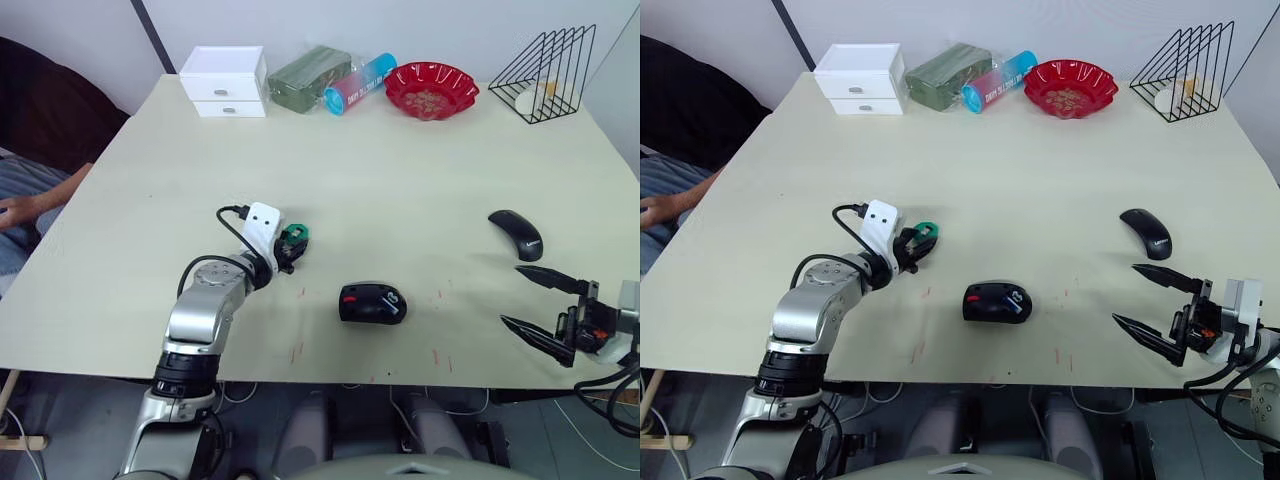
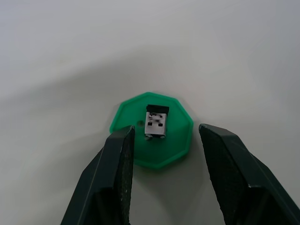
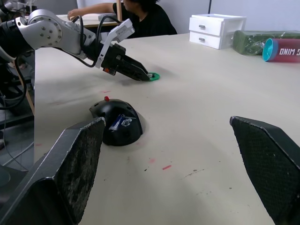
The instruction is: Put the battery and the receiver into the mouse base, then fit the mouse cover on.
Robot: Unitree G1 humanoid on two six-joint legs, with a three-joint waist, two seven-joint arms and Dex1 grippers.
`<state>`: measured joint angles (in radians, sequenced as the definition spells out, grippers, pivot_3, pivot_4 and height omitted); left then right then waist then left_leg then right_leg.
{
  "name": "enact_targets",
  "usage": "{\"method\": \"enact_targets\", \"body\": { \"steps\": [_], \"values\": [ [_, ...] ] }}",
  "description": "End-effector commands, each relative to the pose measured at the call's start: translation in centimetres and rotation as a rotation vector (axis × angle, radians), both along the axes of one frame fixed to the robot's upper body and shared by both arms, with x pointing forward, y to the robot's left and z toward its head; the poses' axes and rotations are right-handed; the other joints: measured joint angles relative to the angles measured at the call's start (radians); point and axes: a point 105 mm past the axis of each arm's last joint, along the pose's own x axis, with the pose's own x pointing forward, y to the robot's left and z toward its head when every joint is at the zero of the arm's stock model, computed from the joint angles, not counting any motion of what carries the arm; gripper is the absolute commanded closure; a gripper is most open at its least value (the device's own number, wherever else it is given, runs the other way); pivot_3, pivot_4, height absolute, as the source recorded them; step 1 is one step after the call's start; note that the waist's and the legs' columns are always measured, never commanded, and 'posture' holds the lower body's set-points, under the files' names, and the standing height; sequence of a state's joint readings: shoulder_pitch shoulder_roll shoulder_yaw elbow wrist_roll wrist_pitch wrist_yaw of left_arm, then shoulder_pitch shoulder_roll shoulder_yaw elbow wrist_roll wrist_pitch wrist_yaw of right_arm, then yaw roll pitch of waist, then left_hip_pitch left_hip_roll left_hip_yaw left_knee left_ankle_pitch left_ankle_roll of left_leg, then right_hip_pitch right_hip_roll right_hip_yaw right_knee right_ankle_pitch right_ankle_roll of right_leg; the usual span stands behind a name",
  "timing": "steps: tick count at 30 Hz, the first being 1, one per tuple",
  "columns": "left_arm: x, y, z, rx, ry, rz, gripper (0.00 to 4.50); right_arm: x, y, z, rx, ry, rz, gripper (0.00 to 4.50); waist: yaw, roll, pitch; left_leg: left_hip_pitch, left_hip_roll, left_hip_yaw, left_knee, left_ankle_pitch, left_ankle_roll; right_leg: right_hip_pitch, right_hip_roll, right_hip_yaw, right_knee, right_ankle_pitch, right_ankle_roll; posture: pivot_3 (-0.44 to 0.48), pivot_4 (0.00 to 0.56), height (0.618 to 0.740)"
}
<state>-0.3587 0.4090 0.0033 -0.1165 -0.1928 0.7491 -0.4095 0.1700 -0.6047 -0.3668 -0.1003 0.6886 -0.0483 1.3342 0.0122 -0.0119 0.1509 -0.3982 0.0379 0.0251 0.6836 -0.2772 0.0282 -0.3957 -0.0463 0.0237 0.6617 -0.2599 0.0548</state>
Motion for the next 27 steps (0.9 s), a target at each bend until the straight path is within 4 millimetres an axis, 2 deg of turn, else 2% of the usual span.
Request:
{"method": "enact_targets", "body": {
  "steps": [1, 18, 20, 24, 27],
  "values": [
    [0.45, -0.07, 1.08, 0.0, -0.046, -0.008, 2.15, -0.1, -0.19, 0.92, -0.017, -0.046, -0.005, 0.0, 0.0, 0.0, 0.0, 0.0, 0.0, 0.0, 0.0, 0.0, 0.0, 0.0, 0.0, 0.0, 0.0, 0.0, 0.0, 0.0, 0.15, 0.74],
    [0.66, -0.43, 0.6, 0.003, -0.027, -0.027, 2.15, -0.23, -0.37, 0.81, -0.024, -0.048, -0.017, 0.0, 0.0, 0.0, 0.0, 0.0, 0.0, 0.0, 0.0, 0.0, 0.0, 0.0, 0.0, 0.0, 0.0, 0.0, 0.0, 0.0, 0.15, 0.74],
    [0.68, -0.33, 0.58, 0.004, -0.026, -0.021, 2.72, -0.24, -0.38, 0.78, -0.025, -0.048, -0.017, 0.0, 0.0, 0.0, 0.0, 0.0, 0.0, 0.0, 0.0, 0.0, 0.0, 0.0, 0.0, 0.0, 0.0, 0.0, 0.0, 0.0, 0.15, 0.74],
    [0.65, -0.03, 0.38, 0.01, -0.014, -0.011, 4.36, -0.17, -0.35, 0.76, -0.025, -0.048, -0.018, 0.0, -0.001, 0.0, 0.0, 0.0, 0.0, 0.0, 0.0, 0.0, 0.0, 0.0, 0.0, 0.0, 0.0, 0.0, 0.0, 0.0, 0.15, 0.74],
    [0.67, 0.16, 0.34, 0.011, -0.012, -0.003, 4.42, -0.08, -0.32, 0.74, -0.025, -0.049, -0.017, 0.0, -0.001, 0.0, 0.0, 0.0, 0.0, 0.0, 0.0, 0.0, 0.0, 0.0, 0.0, 0.0, 0.0, 0.0, 0.0, 0.0, 0.15, 0.74]
  ]
}}
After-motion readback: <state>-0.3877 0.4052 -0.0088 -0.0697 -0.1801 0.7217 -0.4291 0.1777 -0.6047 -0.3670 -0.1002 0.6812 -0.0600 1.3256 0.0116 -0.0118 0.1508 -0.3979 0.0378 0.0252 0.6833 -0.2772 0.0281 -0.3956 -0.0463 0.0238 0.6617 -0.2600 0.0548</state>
